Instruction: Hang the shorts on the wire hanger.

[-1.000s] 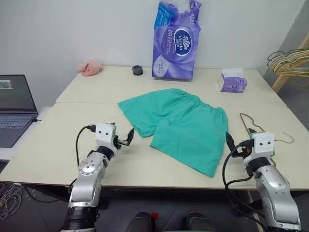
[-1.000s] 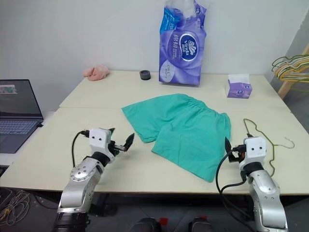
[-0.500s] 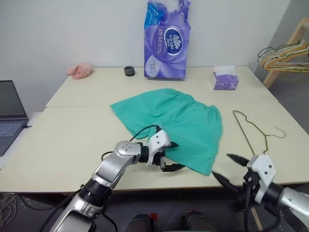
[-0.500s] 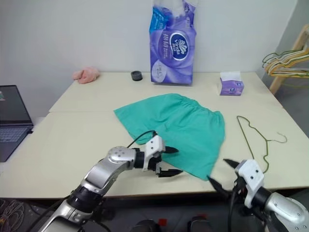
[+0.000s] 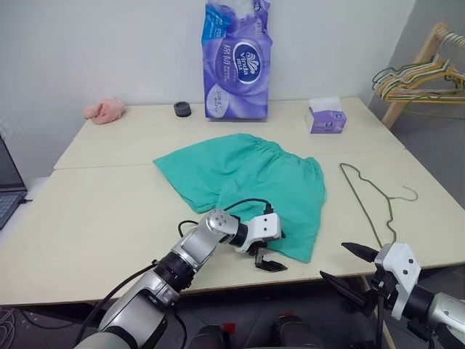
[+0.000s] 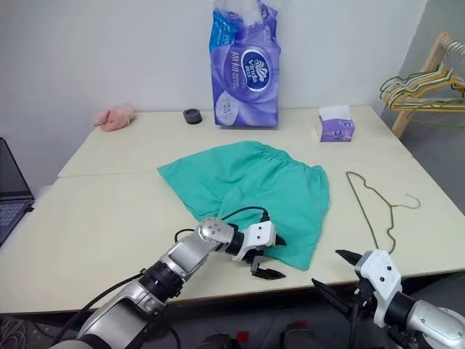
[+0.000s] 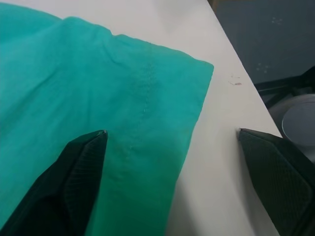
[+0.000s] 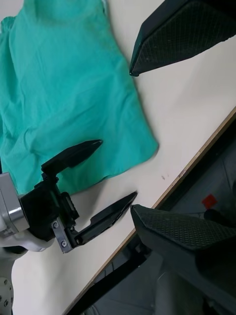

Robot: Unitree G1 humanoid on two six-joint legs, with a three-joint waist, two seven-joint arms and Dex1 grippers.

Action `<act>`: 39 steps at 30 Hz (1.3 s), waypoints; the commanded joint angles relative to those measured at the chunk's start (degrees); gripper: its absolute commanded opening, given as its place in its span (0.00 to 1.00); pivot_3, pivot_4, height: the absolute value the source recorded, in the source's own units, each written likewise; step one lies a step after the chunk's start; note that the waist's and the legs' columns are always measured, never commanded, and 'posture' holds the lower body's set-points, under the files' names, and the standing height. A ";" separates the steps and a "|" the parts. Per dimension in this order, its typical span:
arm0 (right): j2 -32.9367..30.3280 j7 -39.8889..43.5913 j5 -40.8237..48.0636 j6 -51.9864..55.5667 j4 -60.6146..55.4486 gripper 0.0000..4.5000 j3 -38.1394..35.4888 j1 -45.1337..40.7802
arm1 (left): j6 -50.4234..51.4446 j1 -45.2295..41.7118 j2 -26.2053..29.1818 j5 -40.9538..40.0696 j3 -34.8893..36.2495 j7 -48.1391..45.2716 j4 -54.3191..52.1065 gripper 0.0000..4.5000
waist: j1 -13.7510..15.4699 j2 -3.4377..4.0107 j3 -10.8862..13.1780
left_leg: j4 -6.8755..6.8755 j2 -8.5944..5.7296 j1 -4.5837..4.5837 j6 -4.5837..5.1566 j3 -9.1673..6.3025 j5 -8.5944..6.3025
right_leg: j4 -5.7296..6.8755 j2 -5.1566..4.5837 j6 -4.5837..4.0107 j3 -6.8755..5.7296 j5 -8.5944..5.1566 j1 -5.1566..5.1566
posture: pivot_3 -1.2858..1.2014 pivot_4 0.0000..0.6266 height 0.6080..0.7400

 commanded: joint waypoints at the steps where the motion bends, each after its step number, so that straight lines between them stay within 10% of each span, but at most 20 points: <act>1: 0.02 0.23 -1.24 -2.16 -0.15 1.00 -0.31 -0.40 | -1.24 -0.38 -0.10 3.56 0.13 2.35 3.49 0.75 | 0.00 0.03 -0.04 | 0.00 0.00 0.01 0.00 -0.01 0.00 | -0.09 -0.01 0.03 -0.02 0.02 0.05 | 0.42 0.09 1.00; 12: -1.93 2.01 -3.79 -3.14 2.99 1.00 0.81 -4.39 | -4.16 1.78 0.83 2.17 4.33 4.39 3.66 0.02 | -0.20 0.09 -0.07 | -0.02 0.04 0.02 0.04 -0.09 -0.03 | -0.31 -0.10 0.19 -0.02 0.12 0.17 | 0.43 0.10 1.00; 39: -5.73 6.15 -34.86 -33.65 52.42 1.00 26.88 -52.21 | 10.39 14.35 25.72 -12.55 30.44 -0.84 -9.95 0.01 | 2.14 0.32 0.33 | -0.01 0.10 -0.06 0.00 -0.07 -0.07 | -0.24 -0.13 -0.35 -0.10 0.41 -0.03 | 0.50 0.09 1.00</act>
